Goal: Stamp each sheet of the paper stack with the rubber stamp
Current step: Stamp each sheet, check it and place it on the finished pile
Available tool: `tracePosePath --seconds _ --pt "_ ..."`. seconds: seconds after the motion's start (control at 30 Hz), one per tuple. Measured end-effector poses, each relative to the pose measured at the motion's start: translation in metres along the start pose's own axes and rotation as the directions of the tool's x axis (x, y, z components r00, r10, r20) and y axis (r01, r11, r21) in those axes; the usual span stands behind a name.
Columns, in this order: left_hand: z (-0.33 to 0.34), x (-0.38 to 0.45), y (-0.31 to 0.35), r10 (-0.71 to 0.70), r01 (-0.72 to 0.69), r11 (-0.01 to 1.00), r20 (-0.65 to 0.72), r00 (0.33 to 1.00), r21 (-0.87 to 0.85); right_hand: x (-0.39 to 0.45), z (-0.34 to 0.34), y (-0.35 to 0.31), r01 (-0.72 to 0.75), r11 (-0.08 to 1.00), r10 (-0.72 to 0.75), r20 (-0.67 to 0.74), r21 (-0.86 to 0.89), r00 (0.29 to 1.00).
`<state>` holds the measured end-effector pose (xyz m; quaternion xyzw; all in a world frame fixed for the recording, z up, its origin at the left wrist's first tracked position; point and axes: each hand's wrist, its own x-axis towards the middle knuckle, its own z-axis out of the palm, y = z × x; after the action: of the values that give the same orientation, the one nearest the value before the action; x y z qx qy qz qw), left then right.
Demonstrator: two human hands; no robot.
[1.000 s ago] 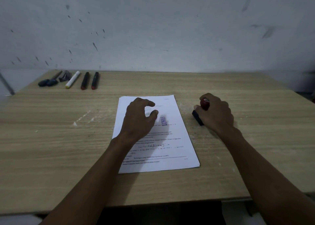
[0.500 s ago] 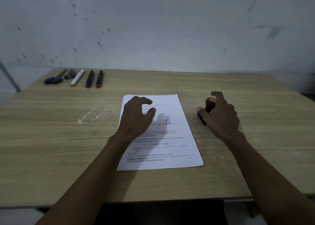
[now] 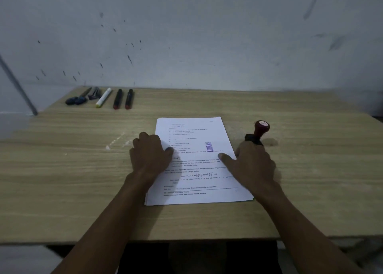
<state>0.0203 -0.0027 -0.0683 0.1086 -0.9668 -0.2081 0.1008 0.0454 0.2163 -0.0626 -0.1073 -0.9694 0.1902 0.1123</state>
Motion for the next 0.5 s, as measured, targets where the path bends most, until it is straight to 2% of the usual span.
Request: tracePosePath --seconds 0.1,0.3,0.4,0.5 --pt "0.001 0.0 -0.001 -0.003 0.003 1.0 -0.013 1.0 0.005 -0.001 0.001 -0.005 -0.035 0.998 0.035 -0.011 0.043 0.999" --pt "0.003 0.0 -0.006 -0.027 0.024 0.993 -0.029 0.999 -0.112 0.01 -0.002 0.002 -0.165 0.928 0.164 0.031 0.333 0.986" --pt "0.004 0.0 -0.008 -0.032 0.027 0.99 -0.037 0.999 -0.135 0.014 0.003 0.002 -0.138 0.906 0.151 -0.002 0.4 0.989" --pt "0.004 0.001 -0.009 -0.031 0.023 0.989 -0.048 0.998 -0.149 0.013 0.009 0.004 -0.07 0.924 0.099 -0.059 0.377 0.993"
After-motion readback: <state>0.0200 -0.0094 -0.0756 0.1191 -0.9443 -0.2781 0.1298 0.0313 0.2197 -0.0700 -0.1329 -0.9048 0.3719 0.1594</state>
